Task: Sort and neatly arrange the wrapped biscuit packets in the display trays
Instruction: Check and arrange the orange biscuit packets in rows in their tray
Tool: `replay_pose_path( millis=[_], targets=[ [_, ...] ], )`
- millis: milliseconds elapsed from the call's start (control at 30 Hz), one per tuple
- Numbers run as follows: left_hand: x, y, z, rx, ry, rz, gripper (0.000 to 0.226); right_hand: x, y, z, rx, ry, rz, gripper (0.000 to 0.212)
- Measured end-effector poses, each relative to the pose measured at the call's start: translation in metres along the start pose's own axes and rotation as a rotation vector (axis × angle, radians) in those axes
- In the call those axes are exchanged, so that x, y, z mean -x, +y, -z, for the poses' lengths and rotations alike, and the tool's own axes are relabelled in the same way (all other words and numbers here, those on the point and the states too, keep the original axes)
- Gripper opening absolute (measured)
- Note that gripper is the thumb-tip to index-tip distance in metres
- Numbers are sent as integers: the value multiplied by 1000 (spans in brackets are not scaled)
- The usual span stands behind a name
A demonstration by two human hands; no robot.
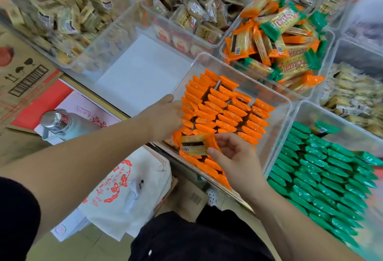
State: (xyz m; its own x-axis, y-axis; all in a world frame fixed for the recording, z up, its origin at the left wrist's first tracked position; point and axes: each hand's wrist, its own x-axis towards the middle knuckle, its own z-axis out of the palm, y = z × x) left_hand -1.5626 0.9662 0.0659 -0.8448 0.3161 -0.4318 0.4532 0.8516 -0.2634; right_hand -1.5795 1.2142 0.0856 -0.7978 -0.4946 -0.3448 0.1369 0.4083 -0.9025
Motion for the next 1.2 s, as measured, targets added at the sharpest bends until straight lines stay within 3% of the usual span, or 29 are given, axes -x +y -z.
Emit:
replay_pose_path(
  millis=[200, 333, 500, 633, 733, 800, 900, 1033, 1200],
  targets=[
    [-4, -14, -10, 82, 89, 147, 49, -13, -6, -30, 145, -63, 116, 21],
    [-1, -12, -19, 163, 227, 246, 38, -33, -5, -56, 368, -78, 254, 15],
    [13, -15, -13, 402, 230, 425, 44, -57, -3, -79, 687, -124, 320, 15],
    [41, 2, -23, 721, 543, 633, 7, -67, -4, -84, 985, -251, 278, 23],
    [59, 29, -33, 769, 719, 566, 23, -70, -9, -82, 1015, -342, 276, 46],
    [70, 51, -39, 790, 689, 497, 31, -70, -9, -78, 925, -370, 276, 59],
    [79, 68, -49, 739, 525, 464, 45, -72, -6, -69, 832, -342, 229, 32],
    [80, 71, -49, 635, 395, 432, 58, -79, -4, -68, 1099, -303, 361, 18],
    [74, 74, -38, 660, 236, 410, 71, -80, -8, -80, 1301, -238, 410, 33]
  ],
)
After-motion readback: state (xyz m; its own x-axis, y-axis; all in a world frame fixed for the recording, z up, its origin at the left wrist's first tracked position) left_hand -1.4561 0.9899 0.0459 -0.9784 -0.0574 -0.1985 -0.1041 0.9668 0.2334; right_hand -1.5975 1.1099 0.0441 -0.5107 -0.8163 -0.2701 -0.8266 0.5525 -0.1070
